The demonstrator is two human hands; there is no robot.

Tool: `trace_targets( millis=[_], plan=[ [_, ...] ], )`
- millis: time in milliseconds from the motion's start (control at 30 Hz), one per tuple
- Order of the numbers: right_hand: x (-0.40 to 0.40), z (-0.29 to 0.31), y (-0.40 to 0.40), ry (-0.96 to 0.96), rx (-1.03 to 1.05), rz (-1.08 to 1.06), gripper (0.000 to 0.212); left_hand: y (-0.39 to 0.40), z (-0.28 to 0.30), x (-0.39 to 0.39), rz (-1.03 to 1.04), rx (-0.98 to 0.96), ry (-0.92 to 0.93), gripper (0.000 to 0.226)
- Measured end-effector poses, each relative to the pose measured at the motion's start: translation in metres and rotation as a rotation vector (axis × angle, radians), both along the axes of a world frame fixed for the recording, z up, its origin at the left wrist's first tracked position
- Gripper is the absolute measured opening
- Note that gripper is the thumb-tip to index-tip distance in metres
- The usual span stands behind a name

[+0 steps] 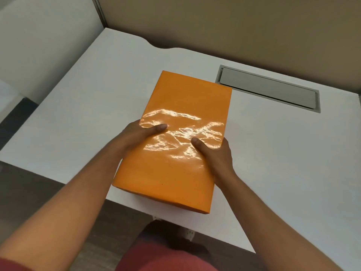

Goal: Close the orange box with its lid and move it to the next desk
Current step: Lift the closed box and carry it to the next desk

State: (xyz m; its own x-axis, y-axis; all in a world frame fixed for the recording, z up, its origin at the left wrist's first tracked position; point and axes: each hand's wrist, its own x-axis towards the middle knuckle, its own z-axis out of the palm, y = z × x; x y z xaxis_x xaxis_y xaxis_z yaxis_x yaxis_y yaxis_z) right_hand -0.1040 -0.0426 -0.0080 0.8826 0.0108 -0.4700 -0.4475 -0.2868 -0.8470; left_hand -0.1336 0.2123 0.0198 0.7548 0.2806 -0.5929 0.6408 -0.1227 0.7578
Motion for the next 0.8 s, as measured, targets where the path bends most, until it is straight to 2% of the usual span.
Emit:
trace_targets(
  millis=[100,367,500,667,800],
  plan=[
    [0.001,-0.006,-0.002,0.023,0.067,-0.002,0.083,-0.002,-0.002,0.001,0.017,-0.019,0.055,0.054],
    [0.000,-0.005,-0.003,0.088,0.112,-0.010,0.066,-0.004,-0.002,0.002,0.018,-0.011,0.048,0.047],
    [-0.001,-0.003,-0.003,0.098,0.100,-0.010,0.068,0.001,-0.011,0.004,0.010,-0.019,0.024,0.070],
    [-0.002,0.005,-0.003,0.124,0.079,-0.023,0.061,0.008,-0.023,0.007,-0.044,-0.032,-0.021,0.092],
    [-0.002,0.017,0.022,0.144,0.054,-0.083,0.058,0.035,-0.025,0.017,-0.097,-0.046,-0.015,0.102]
  ],
)
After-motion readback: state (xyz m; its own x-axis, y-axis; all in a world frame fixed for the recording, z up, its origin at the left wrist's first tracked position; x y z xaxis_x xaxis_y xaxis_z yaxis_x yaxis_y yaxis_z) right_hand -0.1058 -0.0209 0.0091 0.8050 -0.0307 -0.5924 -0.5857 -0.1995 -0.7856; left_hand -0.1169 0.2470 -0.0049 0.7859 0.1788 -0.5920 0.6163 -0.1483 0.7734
